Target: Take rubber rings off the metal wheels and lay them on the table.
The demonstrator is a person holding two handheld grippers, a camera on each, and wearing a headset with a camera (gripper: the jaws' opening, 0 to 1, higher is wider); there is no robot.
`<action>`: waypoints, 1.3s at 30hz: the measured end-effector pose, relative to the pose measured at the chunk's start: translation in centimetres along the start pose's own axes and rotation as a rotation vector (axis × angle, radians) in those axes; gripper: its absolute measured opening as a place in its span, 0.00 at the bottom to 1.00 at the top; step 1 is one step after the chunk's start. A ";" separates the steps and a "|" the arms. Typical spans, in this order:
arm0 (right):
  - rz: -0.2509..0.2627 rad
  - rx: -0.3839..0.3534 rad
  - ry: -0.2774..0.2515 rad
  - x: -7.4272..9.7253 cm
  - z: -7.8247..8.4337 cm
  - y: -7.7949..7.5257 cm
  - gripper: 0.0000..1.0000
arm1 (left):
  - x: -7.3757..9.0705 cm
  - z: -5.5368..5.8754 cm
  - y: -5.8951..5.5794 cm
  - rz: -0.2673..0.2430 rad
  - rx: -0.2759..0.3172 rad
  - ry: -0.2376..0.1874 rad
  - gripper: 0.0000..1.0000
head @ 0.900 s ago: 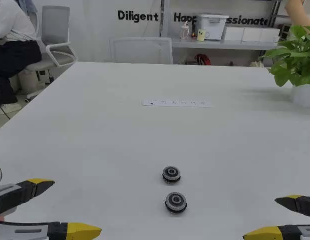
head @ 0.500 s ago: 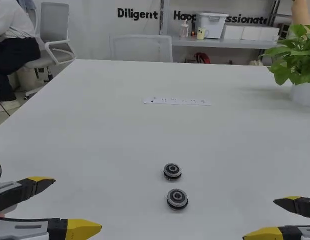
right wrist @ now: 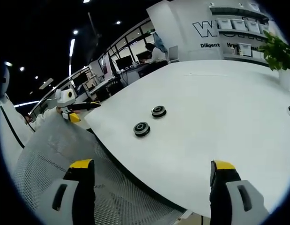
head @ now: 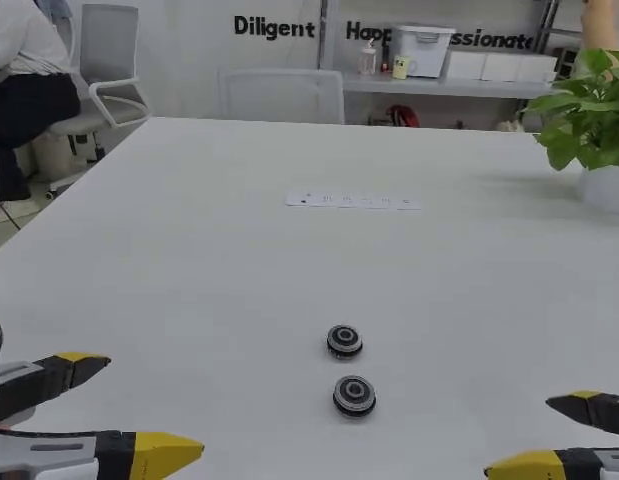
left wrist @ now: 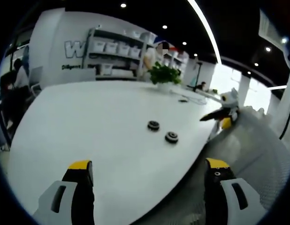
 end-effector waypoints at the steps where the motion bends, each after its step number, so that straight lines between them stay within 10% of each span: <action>1: 0.001 -0.001 0.000 0.0 0.0 0.0 1.00 | 0.0 0.0 0.0 -0.001 -0.004 0.000 1.00; 39: 0.003 -0.023 -0.018 0.1 -0.1 -0.5 0.98 | -0.2 0.1 -0.1 0.017 0.011 0.014 1.00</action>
Point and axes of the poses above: the centre of the closed fingertips' face, and the gripper's own axes: x roughly backward along the fingers, y roughly to its left, z roughly out of its underside, the point moved 8 cm from there along x, roughly backward along the fingers, and after that the axes turned 1 degree about -x, right-handed, at the moved point
